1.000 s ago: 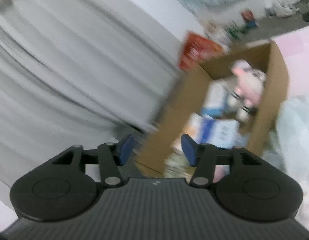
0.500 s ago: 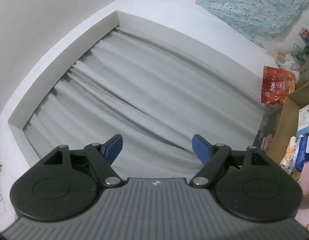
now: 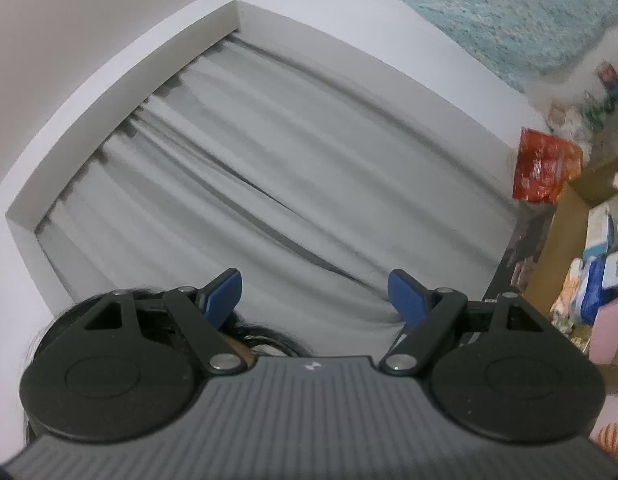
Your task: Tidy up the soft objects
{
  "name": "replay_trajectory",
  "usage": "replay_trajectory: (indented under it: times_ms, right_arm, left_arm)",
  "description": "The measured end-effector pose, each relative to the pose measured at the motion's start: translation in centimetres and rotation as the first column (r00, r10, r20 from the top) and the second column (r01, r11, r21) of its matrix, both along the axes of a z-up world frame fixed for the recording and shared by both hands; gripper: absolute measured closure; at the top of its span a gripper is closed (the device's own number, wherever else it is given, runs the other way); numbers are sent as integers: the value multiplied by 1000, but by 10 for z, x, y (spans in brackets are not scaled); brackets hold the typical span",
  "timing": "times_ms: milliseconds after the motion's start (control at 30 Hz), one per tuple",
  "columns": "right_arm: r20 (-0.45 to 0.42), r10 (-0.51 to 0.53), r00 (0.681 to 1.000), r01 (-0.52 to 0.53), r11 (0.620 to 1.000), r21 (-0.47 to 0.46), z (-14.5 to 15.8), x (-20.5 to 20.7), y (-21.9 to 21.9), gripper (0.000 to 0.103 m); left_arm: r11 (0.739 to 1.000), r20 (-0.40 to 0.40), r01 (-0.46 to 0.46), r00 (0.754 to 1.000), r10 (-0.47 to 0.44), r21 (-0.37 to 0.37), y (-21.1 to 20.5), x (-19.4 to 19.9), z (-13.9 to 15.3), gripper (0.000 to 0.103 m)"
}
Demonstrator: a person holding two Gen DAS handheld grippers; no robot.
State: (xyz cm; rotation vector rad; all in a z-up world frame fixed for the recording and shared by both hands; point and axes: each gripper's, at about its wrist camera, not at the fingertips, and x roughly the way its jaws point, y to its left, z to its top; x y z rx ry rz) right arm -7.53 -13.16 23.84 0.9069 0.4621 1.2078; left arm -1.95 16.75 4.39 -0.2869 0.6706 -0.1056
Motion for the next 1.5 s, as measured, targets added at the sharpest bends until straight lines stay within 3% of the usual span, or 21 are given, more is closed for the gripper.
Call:
replay_trajectory:
  times_ms: [200, 367, 500, 700, 933, 1000, 1067, 1100, 1167, 1200, 1267, 1400, 1467, 1500]
  right_arm:
    - [-4, -28, 1000, 28, 1000, 0, -2, -8, -9, 21]
    - [-13, 7, 1000, -7, 1000, -4, -1, -15, -1, 21]
    - [24, -7, 1000, 7, 1000, -10, 2, -23, -7, 21]
    - [3, -2, 1000, 2, 1000, -2, 1, -24, -5, 21]
    - [38, -20, 999, 19, 999, 30, -1, -35, -23, 21]
    - [44, -72, 996, 72, 997, -8, -11, -29, -30, 18]
    - [37, -181, 983, 184, 976, -120, -31, -18, -35, 14]
    - [37, -237, 971, 239, 947, -214, -45, -8, -35, 12]
    - [65, -352, 934, 347, 847, -403, -72, 4, -30, 12]
    - [110, -412, 905, 404, 747, -528, -90, 11, -23, 12]
    - [201, -470, 860, 467, 562, -683, -122, 19, -9, 12]
    - [345, -496, 797, 511, 250, -822, -172, 21, 21, 12]
    - [395, -467, 791, 520, 172, -836, -184, 15, 37, 11]
    - [400, -454, 796, 517, 165, -840, -187, 12, 42, 6]
  left_arm:
    - [999, 30, 7, 1000, -8, 42, -10, -6, 5, 3]
    - [999, 52, 10, 999, -13, 53, -16, -12, 9, 0]
    - [997, 60, 1, 998, -5, 74, -20, -17, 11, 0]
    - [998, 48, -8, 999, 5, 66, -20, -18, 11, 0]
    - [998, 33, -33, 999, 31, 57, -19, -23, 9, 0]
    - [998, 29, -50, 998, 49, 48, -19, -25, 9, 0]
    - [995, 26, -82, 996, 81, 55, -19, -25, 8, 0]
    - [992, 20, -104, 995, 102, 71, -20, -24, 7, 0]
    - [985, 10, -134, 991, 134, 111, -21, -22, 6, 0]
    - [979, -2, -152, 988, 154, 139, -22, -19, 5, 0]
    - [969, -15, -176, 983, 181, 176, -22, -16, 3, 0]
    - [952, -37, -212, 973, 226, 223, -21, -6, -4, 0]
    - [941, -23, -222, 972, 235, 256, -22, -4, -4, 0]
    - [932, -10, -228, 971, 240, 281, -23, -3, -4, 0]
